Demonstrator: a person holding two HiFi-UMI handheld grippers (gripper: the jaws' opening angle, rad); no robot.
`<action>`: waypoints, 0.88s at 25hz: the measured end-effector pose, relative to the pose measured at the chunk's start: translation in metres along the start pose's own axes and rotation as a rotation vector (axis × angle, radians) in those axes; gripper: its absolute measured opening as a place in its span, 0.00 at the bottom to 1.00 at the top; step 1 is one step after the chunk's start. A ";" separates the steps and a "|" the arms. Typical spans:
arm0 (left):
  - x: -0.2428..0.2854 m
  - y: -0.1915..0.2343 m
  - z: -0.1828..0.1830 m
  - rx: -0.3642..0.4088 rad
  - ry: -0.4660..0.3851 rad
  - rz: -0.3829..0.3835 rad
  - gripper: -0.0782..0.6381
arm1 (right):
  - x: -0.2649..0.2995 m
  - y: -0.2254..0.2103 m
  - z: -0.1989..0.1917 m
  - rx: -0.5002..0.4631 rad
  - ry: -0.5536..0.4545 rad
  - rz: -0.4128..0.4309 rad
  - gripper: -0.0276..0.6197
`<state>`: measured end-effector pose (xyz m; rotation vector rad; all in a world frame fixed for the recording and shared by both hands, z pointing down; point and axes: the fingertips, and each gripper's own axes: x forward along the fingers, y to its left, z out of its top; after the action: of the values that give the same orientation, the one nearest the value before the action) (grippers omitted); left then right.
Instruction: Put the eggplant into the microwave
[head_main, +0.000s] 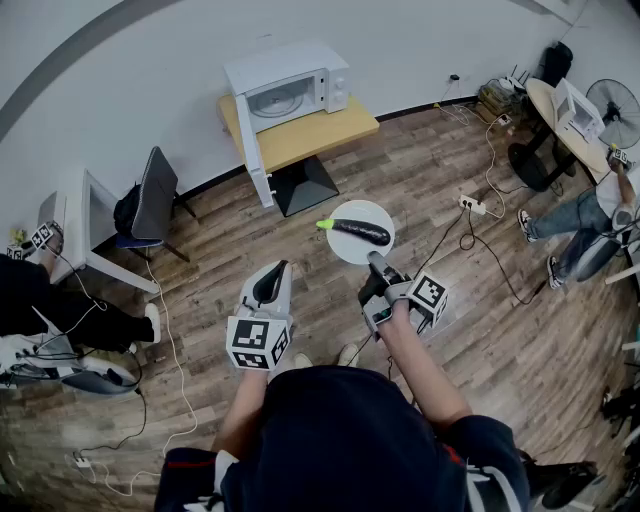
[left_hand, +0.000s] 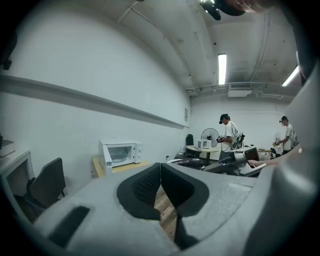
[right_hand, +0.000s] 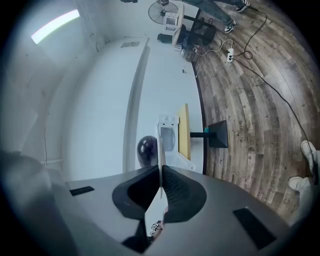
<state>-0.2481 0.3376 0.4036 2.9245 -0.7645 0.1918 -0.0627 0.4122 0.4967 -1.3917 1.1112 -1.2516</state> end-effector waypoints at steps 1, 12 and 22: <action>0.000 0.000 0.001 -0.001 0.000 0.001 0.13 | 0.000 0.000 0.000 0.001 0.000 -0.001 0.08; 0.007 -0.003 -0.001 -0.005 0.001 0.008 0.13 | 0.001 -0.004 0.005 0.025 0.010 0.006 0.08; 0.027 -0.021 0.000 0.003 0.011 0.025 0.13 | 0.003 -0.009 0.024 0.041 0.045 0.008 0.08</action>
<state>-0.2145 0.3426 0.4057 2.9157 -0.8006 0.2107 -0.0378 0.4123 0.5044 -1.3331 1.1149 -1.2988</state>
